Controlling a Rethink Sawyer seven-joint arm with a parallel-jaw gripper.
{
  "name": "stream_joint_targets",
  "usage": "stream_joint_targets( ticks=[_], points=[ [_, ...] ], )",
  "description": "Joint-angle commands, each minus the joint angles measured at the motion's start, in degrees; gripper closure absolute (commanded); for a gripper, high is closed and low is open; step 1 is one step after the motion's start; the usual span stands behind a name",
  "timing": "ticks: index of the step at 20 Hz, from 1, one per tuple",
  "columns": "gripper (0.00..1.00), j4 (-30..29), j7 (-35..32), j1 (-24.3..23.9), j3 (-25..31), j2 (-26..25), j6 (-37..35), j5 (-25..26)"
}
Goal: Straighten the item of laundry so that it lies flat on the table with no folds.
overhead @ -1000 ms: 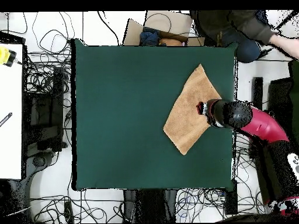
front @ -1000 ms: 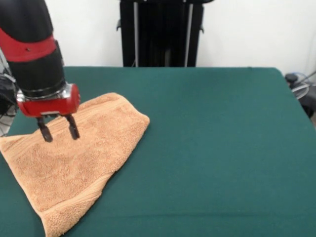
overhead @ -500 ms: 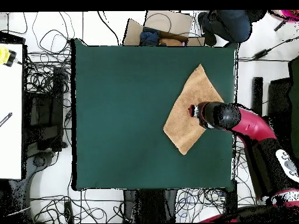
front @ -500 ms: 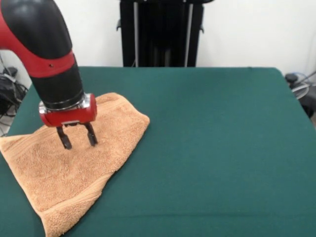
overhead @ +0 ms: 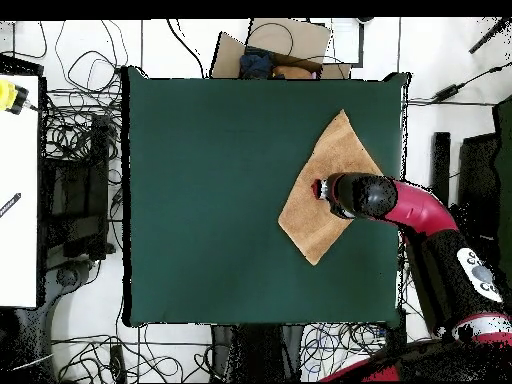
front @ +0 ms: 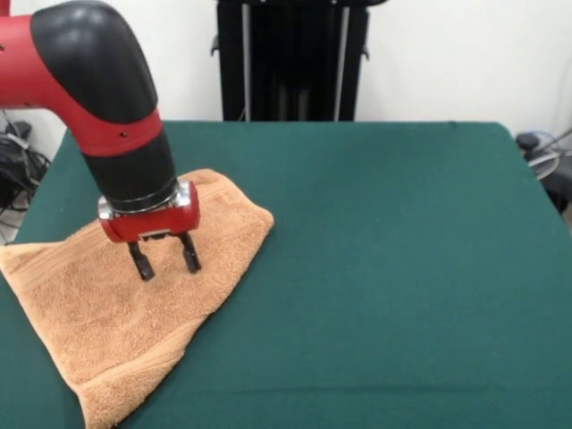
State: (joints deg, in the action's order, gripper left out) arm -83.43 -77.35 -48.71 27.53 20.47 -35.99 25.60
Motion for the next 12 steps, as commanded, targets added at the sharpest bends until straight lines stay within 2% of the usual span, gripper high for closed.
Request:
stream_joint_targets(
  ticks=[1, 8, 12],
  points=[
    [0.0, 1.18, -1.86, 4.52, 1.07, -1.53, 5.61, 3.34],
    [0.0, -1.07, -5.42, 6.38, -0.33, 0.83, 7.03, 2.09],
    [0.0, -0.89, -6.14, 6.47, -0.13, 0.48, 7.54, 0.75]
  ],
)
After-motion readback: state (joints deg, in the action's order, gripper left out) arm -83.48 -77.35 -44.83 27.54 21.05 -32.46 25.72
